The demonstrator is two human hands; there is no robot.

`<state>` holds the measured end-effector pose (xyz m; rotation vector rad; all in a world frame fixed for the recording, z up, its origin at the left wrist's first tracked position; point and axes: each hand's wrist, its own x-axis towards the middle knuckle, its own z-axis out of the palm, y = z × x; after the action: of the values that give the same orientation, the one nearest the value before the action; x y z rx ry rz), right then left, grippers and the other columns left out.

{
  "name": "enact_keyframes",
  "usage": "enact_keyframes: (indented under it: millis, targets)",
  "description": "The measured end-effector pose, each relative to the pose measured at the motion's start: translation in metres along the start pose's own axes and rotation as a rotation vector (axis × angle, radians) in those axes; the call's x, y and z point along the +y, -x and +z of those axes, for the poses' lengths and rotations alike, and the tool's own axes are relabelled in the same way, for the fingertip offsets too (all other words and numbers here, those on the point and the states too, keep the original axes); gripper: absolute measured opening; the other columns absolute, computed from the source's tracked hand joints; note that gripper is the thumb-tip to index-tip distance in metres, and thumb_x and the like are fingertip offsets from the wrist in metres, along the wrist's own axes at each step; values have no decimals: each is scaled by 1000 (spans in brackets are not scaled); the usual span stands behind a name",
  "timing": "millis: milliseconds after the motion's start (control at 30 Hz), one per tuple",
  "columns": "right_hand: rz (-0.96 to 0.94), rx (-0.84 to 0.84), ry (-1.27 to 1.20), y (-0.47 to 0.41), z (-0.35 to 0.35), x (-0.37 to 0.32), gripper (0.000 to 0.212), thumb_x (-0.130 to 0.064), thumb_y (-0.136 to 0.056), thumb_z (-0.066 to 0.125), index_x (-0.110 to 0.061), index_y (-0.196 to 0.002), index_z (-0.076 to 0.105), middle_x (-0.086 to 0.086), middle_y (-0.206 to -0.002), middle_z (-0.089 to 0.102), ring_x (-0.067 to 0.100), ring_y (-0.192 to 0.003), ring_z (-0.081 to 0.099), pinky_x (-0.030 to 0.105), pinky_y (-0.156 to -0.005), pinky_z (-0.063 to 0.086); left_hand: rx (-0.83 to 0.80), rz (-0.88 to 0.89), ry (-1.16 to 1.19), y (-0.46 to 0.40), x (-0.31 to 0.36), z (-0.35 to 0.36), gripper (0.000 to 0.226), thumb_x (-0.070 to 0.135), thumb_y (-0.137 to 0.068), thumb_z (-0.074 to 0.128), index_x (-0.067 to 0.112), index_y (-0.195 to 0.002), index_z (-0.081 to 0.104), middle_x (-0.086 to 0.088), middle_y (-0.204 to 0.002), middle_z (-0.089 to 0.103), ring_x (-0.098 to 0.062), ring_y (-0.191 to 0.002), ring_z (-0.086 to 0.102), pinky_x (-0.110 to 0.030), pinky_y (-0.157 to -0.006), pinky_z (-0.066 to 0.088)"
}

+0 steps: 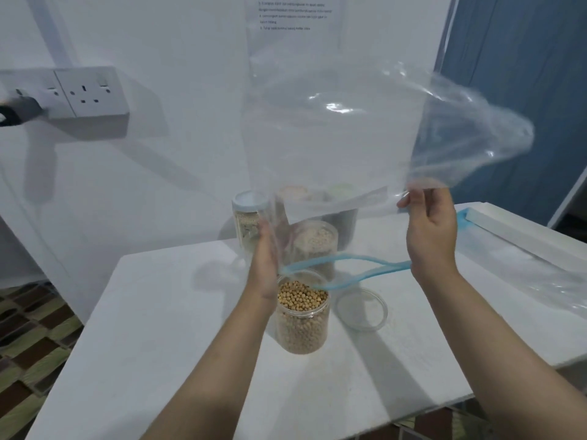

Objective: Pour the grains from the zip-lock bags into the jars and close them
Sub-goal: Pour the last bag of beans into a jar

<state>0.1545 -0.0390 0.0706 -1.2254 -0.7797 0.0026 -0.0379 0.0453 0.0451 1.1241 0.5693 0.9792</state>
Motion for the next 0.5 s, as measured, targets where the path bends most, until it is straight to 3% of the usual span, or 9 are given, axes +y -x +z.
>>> enact_keyframes:
  millis: [100,233,333,500]
  targets:
    - [48,12,16,2,1,3,25,-13,-100,50,-28,-82,57,-13,-80,61,5,-83,57,19,-84,43,-79,-35,-52,-8,7,-6,72,69,-89,25,18,-125,59,-5,-121,68,-23,-110,66,-43,-91,56]
    - [82,46,38,-2,0,1,30,-6,-94,50,-26,-74,59,-12,-80,62,5,-82,57,24,-86,43,-147,-91,-137,-12,15,-8,69,64,-96,9,27,-130,57,1,-114,72,-15,-95,71,-36,-80,60]
    - [64,48,21,-5,3,0,26,-19,-101,48,-30,-79,54,-13,-75,60,10,-79,55,26,-83,43,-149,-125,-167,-16,19,-7,76,71,-93,9,29,-143,47,-6,-131,64,-26,-117,61,-47,-97,52]
    - [33,23,44,-6,4,-2,25,-20,-103,47,-35,-86,56,-13,-75,60,3,-76,55,23,-80,43,-124,-144,-117,-20,10,-10,82,79,-87,9,32,-143,47,-8,-134,62,-35,-119,58,-53,-102,47]
